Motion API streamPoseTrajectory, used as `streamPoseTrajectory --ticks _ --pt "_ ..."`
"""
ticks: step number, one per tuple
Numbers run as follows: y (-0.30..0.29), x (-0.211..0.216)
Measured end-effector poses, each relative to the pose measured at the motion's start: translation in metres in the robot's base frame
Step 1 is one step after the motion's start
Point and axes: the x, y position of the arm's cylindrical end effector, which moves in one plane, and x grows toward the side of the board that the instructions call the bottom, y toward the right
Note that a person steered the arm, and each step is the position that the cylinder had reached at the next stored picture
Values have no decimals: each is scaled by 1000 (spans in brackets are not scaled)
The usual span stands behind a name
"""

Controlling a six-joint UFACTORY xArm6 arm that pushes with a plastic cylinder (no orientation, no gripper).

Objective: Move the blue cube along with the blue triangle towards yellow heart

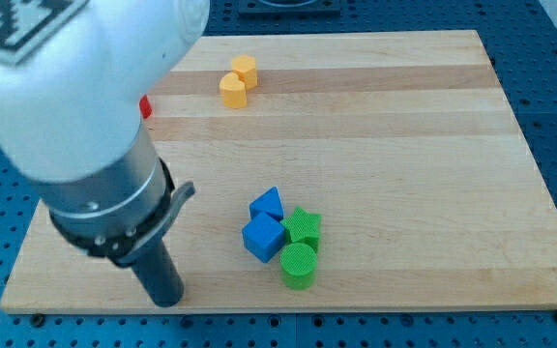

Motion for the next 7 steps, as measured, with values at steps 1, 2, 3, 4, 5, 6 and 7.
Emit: streamPoseTrajectory --ticks 1,2,3,4,5,6,7 --pt "34 -1" --pt "86 -1" --pt "89 -9" --pt "97 -37" --pt "105 -52" --pt "106 -76" --pt "106 -108"
